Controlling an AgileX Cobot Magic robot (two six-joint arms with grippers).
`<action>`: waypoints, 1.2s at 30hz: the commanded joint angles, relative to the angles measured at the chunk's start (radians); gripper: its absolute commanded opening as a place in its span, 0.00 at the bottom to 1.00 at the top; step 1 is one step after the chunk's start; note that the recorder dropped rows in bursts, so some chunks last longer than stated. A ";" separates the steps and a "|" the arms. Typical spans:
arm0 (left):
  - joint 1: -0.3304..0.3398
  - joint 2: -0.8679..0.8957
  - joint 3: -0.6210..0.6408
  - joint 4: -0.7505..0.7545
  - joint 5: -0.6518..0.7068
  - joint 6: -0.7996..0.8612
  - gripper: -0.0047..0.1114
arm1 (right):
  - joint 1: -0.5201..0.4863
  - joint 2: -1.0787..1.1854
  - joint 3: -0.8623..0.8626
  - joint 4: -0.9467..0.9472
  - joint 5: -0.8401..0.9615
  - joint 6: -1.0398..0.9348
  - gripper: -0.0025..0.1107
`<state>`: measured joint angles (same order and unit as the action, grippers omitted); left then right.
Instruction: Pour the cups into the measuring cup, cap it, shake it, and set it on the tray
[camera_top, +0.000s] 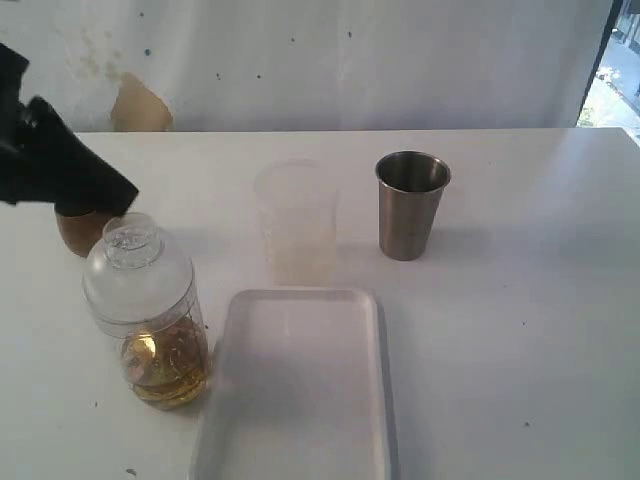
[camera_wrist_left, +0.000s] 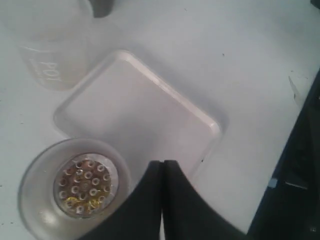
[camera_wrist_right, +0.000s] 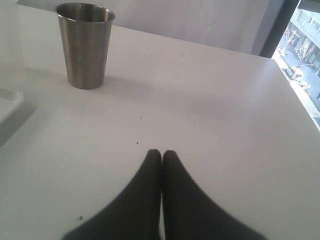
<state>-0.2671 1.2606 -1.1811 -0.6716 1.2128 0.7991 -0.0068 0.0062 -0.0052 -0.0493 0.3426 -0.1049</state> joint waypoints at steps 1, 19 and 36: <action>-0.044 -0.002 0.064 0.058 -0.110 0.023 0.04 | -0.005 -0.006 0.005 -0.001 -0.003 0.006 0.02; -0.044 -0.002 0.184 0.173 -0.294 0.029 0.04 | -0.005 -0.006 0.005 -0.001 -0.003 0.006 0.02; -0.044 0.044 0.186 0.180 -0.216 -0.027 0.04 | -0.005 -0.006 0.005 -0.001 -0.001 0.011 0.02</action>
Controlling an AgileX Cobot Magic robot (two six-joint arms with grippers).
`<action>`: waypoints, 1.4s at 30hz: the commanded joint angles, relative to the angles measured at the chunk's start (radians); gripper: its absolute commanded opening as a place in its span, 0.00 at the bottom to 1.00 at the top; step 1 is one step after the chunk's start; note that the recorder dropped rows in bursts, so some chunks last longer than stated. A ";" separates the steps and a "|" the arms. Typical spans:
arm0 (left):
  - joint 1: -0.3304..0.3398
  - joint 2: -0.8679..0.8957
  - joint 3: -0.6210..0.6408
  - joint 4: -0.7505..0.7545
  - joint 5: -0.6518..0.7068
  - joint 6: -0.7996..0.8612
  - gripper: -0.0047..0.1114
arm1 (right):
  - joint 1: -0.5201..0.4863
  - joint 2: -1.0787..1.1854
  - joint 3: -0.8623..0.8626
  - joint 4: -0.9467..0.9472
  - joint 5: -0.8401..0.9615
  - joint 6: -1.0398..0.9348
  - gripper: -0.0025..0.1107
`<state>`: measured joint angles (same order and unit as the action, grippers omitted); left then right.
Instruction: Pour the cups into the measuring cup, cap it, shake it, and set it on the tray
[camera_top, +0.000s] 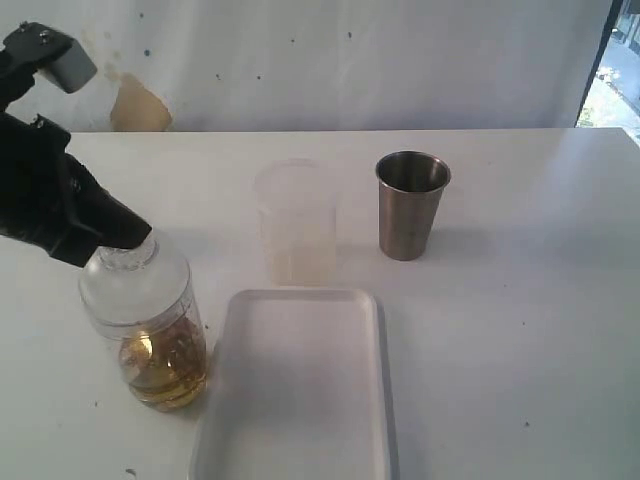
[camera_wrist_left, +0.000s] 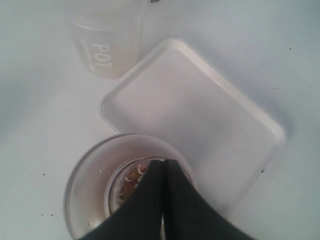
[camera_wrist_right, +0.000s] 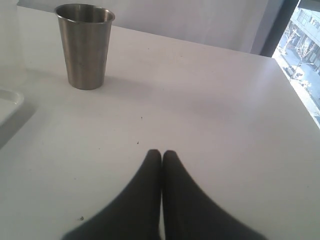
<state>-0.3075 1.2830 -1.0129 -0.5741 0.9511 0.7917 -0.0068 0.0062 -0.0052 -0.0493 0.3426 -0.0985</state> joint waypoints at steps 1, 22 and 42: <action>-0.003 0.024 0.018 0.094 0.046 -0.033 0.04 | -0.005 -0.006 0.005 -0.001 -0.001 0.004 0.02; -0.003 0.036 0.024 -0.121 -0.057 0.129 0.04 | -0.005 -0.006 0.005 -0.001 -0.001 0.004 0.02; -0.003 0.032 0.023 -0.064 0.000 0.126 0.36 | -0.005 -0.006 0.005 -0.001 -0.001 0.004 0.02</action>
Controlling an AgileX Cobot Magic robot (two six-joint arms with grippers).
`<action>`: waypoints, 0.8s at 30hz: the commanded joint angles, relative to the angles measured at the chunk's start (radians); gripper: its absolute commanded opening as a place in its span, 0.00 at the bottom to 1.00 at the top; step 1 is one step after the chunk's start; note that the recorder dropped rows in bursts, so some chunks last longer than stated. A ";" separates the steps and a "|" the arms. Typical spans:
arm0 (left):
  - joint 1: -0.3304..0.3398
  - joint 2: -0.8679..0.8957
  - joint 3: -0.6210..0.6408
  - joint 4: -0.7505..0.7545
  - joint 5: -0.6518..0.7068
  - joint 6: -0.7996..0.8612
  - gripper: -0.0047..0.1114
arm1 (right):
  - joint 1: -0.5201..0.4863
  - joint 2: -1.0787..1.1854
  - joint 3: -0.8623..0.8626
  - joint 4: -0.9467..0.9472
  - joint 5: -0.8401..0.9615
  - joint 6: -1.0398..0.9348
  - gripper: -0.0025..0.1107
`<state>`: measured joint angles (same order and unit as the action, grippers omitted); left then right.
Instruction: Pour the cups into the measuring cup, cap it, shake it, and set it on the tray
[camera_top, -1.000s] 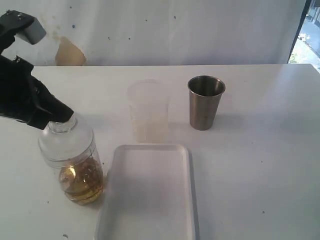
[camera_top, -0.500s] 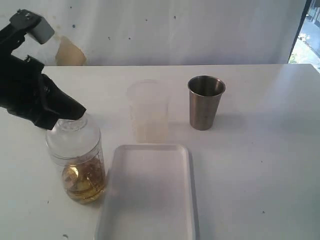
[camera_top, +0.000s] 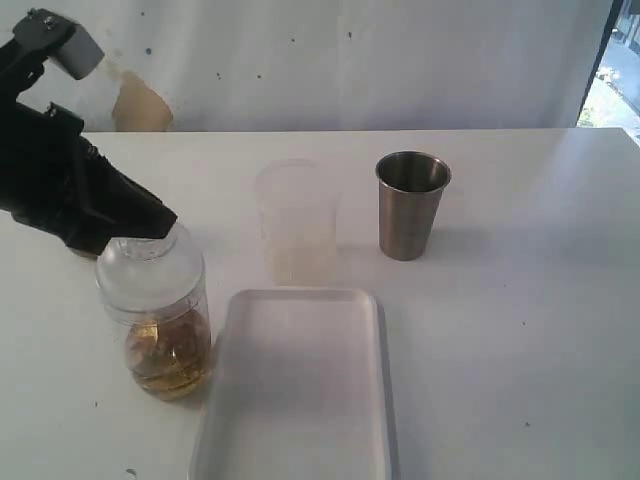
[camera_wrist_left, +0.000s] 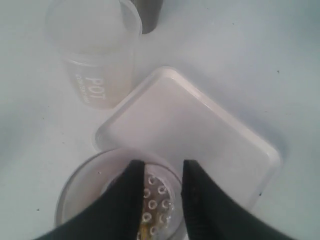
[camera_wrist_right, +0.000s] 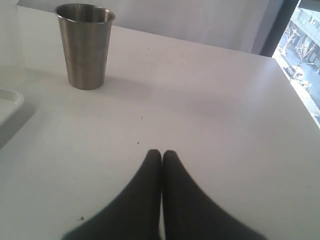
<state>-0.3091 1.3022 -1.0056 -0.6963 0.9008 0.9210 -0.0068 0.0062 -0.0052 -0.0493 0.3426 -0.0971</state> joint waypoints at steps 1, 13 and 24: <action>-0.002 0.013 0.015 0.065 0.060 -0.003 0.37 | -0.005 -0.006 0.005 -0.001 -0.001 0.003 0.02; -0.002 0.013 0.005 0.079 0.062 -0.003 0.38 | -0.005 -0.006 0.005 -0.001 -0.001 0.003 0.02; -0.002 0.013 -0.101 0.079 0.099 -0.012 0.44 | -0.005 -0.006 0.005 -0.001 -0.001 0.003 0.02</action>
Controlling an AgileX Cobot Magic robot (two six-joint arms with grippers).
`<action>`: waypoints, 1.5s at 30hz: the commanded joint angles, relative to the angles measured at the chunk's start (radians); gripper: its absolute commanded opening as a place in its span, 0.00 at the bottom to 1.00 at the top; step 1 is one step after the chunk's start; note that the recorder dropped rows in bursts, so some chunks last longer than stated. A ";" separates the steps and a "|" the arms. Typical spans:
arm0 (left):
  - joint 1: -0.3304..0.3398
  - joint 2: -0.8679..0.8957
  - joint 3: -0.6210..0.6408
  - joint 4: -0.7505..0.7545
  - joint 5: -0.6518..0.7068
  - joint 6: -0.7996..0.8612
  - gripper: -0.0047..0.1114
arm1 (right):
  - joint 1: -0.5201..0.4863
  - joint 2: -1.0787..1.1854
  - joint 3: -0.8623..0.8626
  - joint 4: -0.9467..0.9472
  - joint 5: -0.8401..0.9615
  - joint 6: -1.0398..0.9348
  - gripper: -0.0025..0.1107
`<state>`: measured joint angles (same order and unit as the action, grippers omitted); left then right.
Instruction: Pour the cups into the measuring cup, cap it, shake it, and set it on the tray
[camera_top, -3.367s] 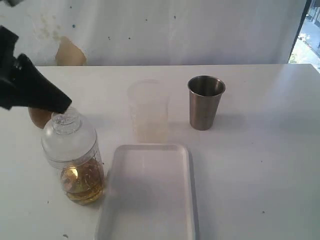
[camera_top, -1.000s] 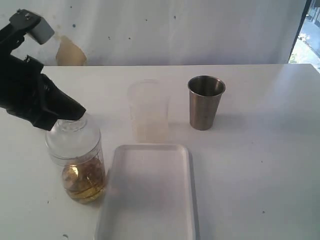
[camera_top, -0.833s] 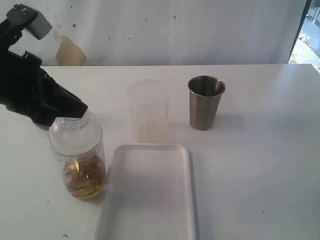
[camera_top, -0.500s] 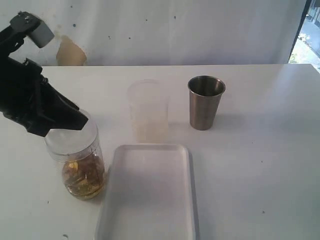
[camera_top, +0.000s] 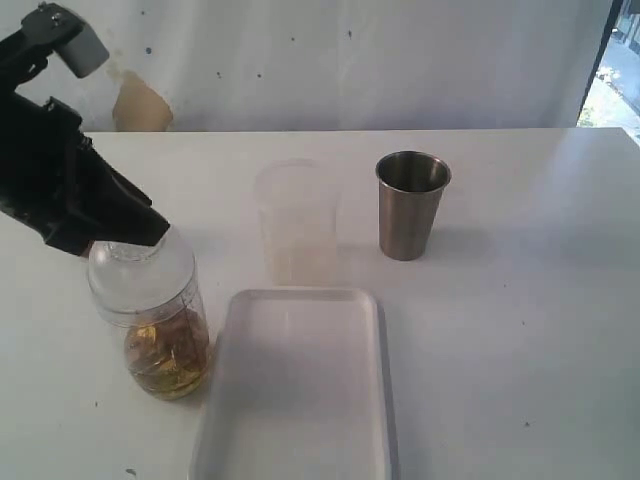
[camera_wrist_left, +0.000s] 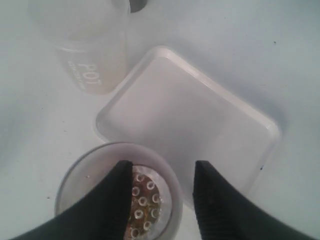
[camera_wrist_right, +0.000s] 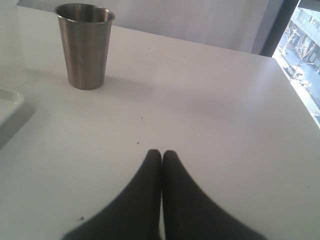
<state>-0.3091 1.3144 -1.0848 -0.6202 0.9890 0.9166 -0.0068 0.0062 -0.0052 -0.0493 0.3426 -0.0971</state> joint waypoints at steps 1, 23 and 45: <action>-0.002 0.001 -0.022 0.005 0.009 -0.007 0.48 | -0.005 -0.006 0.005 -0.001 -0.001 0.003 0.02; -0.002 -0.086 -0.019 0.142 -0.102 0.066 0.44 | -0.005 -0.006 0.005 -0.001 -0.001 0.003 0.02; -0.002 -0.082 0.026 0.105 -0.060 0.047 0.04 | -0.005 -0.006 0.005 -0.001 -0.001 0.003 0.02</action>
<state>-0.3091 1.2345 -1.0641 -0.4995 0.9271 0.9690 -0.0068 0.0062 -0.0052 -0.0493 0.3426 -0.0971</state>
